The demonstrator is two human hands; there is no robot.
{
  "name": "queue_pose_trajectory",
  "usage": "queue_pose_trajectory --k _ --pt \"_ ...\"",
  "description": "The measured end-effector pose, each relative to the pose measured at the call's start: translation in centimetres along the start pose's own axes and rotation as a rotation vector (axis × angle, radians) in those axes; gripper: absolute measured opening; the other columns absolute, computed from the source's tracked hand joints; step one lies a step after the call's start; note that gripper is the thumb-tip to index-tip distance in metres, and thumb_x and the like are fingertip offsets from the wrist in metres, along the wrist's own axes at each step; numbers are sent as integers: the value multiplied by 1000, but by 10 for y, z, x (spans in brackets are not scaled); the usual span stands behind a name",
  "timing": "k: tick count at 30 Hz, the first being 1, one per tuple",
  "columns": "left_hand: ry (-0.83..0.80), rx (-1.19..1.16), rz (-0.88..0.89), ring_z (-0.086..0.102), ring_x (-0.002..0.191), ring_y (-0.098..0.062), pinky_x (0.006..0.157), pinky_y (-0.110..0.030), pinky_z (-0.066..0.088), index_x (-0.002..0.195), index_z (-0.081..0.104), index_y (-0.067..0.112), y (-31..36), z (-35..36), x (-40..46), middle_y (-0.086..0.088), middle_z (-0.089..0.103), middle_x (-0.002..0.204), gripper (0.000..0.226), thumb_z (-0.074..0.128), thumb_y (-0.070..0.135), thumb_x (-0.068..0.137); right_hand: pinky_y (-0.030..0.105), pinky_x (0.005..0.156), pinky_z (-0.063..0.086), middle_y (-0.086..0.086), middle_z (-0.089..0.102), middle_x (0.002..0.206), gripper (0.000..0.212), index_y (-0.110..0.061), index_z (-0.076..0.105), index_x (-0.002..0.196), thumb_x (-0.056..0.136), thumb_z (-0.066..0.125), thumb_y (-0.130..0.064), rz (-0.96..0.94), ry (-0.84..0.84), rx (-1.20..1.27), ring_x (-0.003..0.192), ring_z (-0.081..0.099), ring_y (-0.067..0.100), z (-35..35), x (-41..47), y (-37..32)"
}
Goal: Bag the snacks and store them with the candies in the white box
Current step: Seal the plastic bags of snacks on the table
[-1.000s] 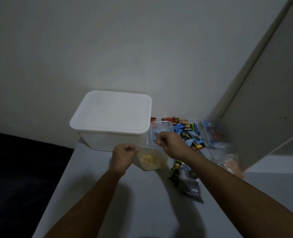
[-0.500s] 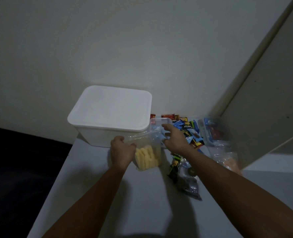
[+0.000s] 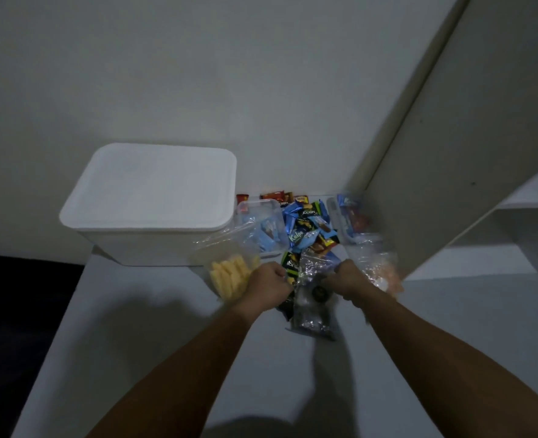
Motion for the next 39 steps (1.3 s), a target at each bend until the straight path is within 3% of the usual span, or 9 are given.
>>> queue_pose_trajectory --k 3,8,12,15,20,23,30,34,39 --pt "-161 -33 -52 63 97 -26 83 -38 54 100 59 17 7 17 1 -8 64 102 22 68 12 80 13 36 36 5 54 78 29 -5 52 103 82 71 -10 0 14 185 62 49 10 -1 -4 11" --pt "-229 -111 -149 58 98 -26 83 -40 52 115 51 18 7 24 4 -8 57 108 38 66 14 80 31 56 44 8 52 78 16 -5 54 86 83 70 -6 32 20 425 63 48 14 -2 -9 20" --pt "-252 -185 -211 56 101 -25 93 -47 53 113 50 20 2 24 3 -7 57 108 38 65 13 79 27 51 35 8 50 77 34 9 55 115 89 64 -11 63 2 388 62 44 14 3 -15 24" --pt "-212 -284 -249 56 98 -22 94 -44 53 102 54 25 1 24 0 -4 58 101 28 60 6 81 34 58 48 17 60 93 40 7 53 120 86 67 -8 69 16 449 77 57 24 5 -19 25" --pt "-88 -485 -237 50 62 -16 54 -27 43 78 56 20 5 13 2 -4 55 71 17 70 27 82 33 64 55 8 66 89 14 -8 67 88 77 73 -2 -54 -45 445 76 63 18 -1 -25 19" --pt "22 -554 -270 55 58 -21 56 -30 51 74 59 11 12 -3 1 -5 57 64 37 67 47 83 34 65 57 8 67 83 13 -7 65 79 78 70 5 -194 -57 401 71 67 13 -5 -33 12" --pt "-45 -570 -237 59 61 -19 55 -26 51 83 62 0 21 -21 -14 -11 61 71 9 59 7 88 10 54 47 -2 62 75 16 -12 64 80 76 71 3 -373 -78 246 67 56 7 -8 -59 -2" --pt "-21 -521 -175 57 54 -19 51 -26 48 81 65 0 15 -18 -22 -13 62 67 5 61 3 83 22 66 47 4 66 98 32 -13 66 103 73 74 -21 -328 -261 348 86 60 13 -12 -68 -8" --pt "12 -456 -127 55 51 -20 51 -28 47 69 64 4 12 -14 -27 -11 61 60 14 62 5 82 30 68 56 5 73 83 8 -8 72 85 81 72 -15 -472 0 102 74 66 14 -13 -69 -16"
Point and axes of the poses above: each hand's wrist, its own x-axis towards the middle knuckle, its own z-axis out of the palm, y = z × x, the point moved 3 cm from there along x, towards the middle knuckle
